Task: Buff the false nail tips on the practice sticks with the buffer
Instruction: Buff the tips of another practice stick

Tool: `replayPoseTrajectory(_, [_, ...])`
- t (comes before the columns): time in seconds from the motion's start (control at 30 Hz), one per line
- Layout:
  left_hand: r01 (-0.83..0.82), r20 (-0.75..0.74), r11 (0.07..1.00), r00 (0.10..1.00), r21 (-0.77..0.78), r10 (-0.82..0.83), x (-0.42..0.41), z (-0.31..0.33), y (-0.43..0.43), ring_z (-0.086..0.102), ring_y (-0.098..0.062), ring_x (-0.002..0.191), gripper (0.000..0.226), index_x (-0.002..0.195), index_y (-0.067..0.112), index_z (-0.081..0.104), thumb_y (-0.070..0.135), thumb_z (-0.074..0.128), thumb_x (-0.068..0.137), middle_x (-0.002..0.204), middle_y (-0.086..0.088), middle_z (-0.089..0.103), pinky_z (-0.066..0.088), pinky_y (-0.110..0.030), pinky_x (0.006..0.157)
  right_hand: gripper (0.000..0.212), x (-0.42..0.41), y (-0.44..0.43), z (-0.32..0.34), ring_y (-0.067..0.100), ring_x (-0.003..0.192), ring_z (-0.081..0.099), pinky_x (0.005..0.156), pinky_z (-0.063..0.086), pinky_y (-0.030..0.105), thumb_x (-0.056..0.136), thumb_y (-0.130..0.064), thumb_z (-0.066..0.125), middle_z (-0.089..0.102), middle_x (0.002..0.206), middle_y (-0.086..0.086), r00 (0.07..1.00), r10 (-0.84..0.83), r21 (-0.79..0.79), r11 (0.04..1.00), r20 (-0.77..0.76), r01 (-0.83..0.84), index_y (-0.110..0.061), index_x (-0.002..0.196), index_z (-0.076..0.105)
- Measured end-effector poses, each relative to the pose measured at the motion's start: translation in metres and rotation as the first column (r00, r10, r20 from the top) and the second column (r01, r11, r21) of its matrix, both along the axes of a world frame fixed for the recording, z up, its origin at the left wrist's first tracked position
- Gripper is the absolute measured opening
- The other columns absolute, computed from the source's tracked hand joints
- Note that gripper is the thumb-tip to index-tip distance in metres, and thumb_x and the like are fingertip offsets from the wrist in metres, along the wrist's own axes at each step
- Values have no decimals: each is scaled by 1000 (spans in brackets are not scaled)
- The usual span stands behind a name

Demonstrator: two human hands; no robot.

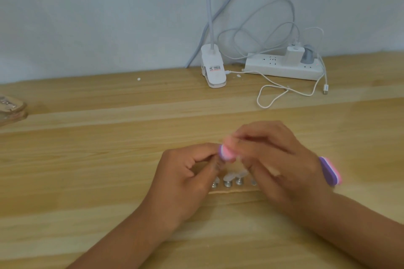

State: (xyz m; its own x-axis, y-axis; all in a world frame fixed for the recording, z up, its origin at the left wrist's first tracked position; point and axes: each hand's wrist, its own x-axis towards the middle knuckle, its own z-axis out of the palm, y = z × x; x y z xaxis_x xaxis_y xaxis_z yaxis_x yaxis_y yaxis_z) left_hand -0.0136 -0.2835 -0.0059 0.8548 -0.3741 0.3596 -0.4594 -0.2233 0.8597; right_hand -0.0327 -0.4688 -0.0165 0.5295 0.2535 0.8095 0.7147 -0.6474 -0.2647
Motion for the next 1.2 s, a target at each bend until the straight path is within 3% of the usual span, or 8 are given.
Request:
replayPoseTrajectory(0.33, [-13,14,999,1000,31,13,-1,0,0,65,-15,64,21,97,32,76,40,58,91,73,4,73,49,-27,57,38,2,-1,-1,25,95,65,87,48,27,82,15,67,67,107,12,999,50,-56,997,3,-49,-2,115,70])
replayPoseTrajectory(0.43, [-36,-13,999,999,28,37,1,-1,0,70,-2,75,18,95,25,78,31,62,90,83,14,75,53,-20,66,34,6,-5,0,27,93,66,83,52,33,81,14,69,68,105,13,1000,7,-13,1000,-10,-7,0,112,72])
replayPoseTrajectory(0.57, [3,1,1000,1000,25,-3,0,0,-1,67,-14,66,19,97,28,77,35,60,92,75,6,74,50,-25,58,40,2,0,-2,24,95,64,88,47,27,80,16,67,67,107,11,997,71,-56,996,20,-69,-4,115,69])
replayPoseTrajectory(0.7, [-32,-16,999,999,32,33,1,-3,1,70,-3,75,18,92,20,78,27,62,91,81,12,75,54,-23,65,30,6,-4,-1,26,93,67,84,52,31,82,10,69,68,105,10,1000,-5,35,999,-24,6,-1,110,73])
replayPoseTrajectory(0.83, [-11,5,999,1000,41,11,1,-1,0,60,-8,58,18,95,26,78,32,60,93,67,3,70,46,-23,54,32,2,0,-2,23,95,66,85,51,28,82,13,68,66,107,7,998,68,-6,998,9,-68,-2,111,72])
replayPoseTrajectory(0.93, [-28,-41,999,999,15,29,1,-1,0,68,4,72,17,93,20,78,27,63,93,79,13,75,49,-14,61,26,6,-4,0,24,93,68,82,53,34,84,8,70,68,105,11,1000,-19,47,999,-23,20,0,109,73])
replayPoseTrajectory(1.07, [4,1,1000,1000,11,-4,0,1,0,65,-9,62,16,90,34,76,35,59,91,70,6,72,47,-23,55,34,-1,4,0,22,93,66,85,50,28,80,14,71,65,106,3,998,53,-1,999,25,-53,-2,110,72])
replayPoseTrajectory(1.2, [-20,-23,1000,1000,2,20,1,-1,0,69,-5,68,17,90,24,78,29,62,91,79,12,75,51,-20,59,21,2,-3,1,20,93,66,83,53,31,89,1,69,67,104,5,1000,-29,60,998,-4,29,-3,109,73])
